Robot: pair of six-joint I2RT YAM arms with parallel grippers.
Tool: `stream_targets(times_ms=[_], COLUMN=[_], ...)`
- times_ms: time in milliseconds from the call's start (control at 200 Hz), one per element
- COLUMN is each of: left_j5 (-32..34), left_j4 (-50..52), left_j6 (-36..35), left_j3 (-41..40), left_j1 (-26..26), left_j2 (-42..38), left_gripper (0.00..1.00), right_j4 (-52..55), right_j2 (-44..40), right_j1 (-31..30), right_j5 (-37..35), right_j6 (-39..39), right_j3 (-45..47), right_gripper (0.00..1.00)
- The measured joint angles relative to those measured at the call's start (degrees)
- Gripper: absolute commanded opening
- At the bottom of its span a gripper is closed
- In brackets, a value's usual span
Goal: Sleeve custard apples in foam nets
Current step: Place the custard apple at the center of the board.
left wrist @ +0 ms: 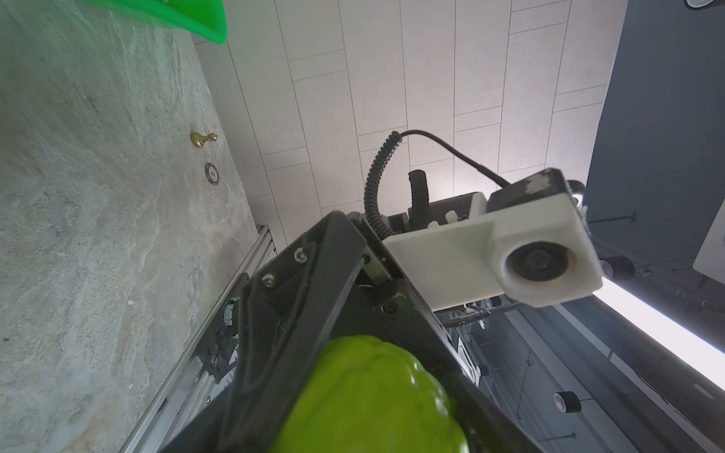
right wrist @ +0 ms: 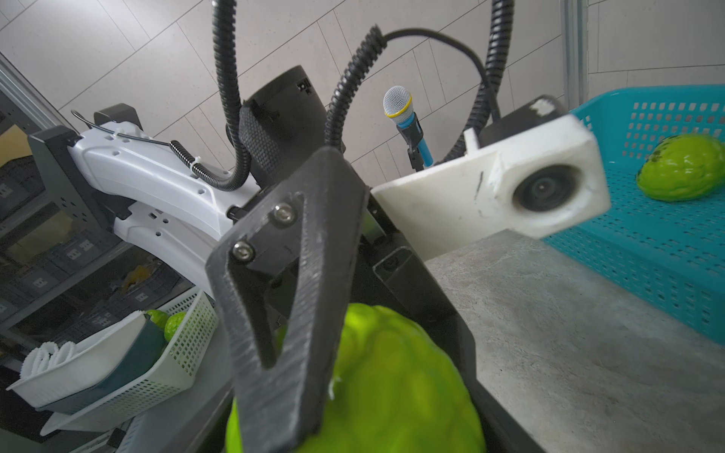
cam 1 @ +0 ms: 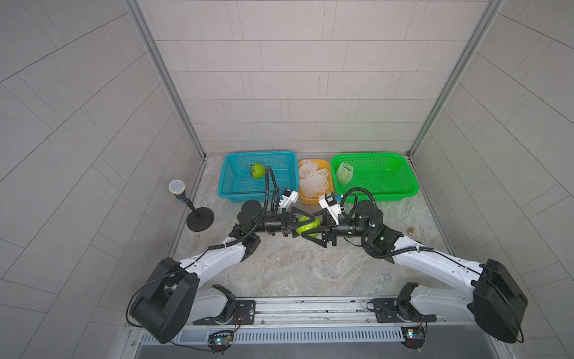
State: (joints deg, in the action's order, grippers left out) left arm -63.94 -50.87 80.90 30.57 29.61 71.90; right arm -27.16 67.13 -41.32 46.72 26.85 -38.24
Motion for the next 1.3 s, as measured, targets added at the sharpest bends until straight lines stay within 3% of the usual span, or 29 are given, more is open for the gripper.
stream_targets(times_ms=[145, 315, 580, 846, 1066, 1301], left_j5=[2.84, 7.56, 22.77, 33.14, 34.97, 35.36], left_j4=[5.9, 21.57, 51.15, 64.96, 67.25, 67.95], left_j6=[-3.72, -12.5, -26.56, -31.82, -32.15, -32.35], left_j3=[0.26, 1.44, 2.34, 3.19, 3.23, 3.23], left_j1=[-0.5, -3.43, -9.68, -9.73, -9.73, -9.73], left_j2=[-1.33, -5.79, -14.64, -16.92, -16.28, -16.24], left_gripper=[0.91, 0.92, 0.92, 0.91, 0.91, 0.91], right_j4=[3.89, 7.82, 16.02, 25.27, 25.29, 22.86], right_j2=[-2.32, -7.13, -13.22, -4.44, 6.93, 16.76], right_j1=[-0.26, 1.27, 3.02, -0.37, -6.56, -11.19], right_j5=[-1.66, -5.55, -22.4, -42.14, -54.12, -61.44], right_j6=[-1.49, -3.34, -7.17, -10.95, -12.98, -13.55], right_j3=[0.42, 1.73, 4.0, 4.0, 3.98, 2.4], right_gripper=[0.65, 0.64, 0.65, 0.65, 0.65, 0.66])
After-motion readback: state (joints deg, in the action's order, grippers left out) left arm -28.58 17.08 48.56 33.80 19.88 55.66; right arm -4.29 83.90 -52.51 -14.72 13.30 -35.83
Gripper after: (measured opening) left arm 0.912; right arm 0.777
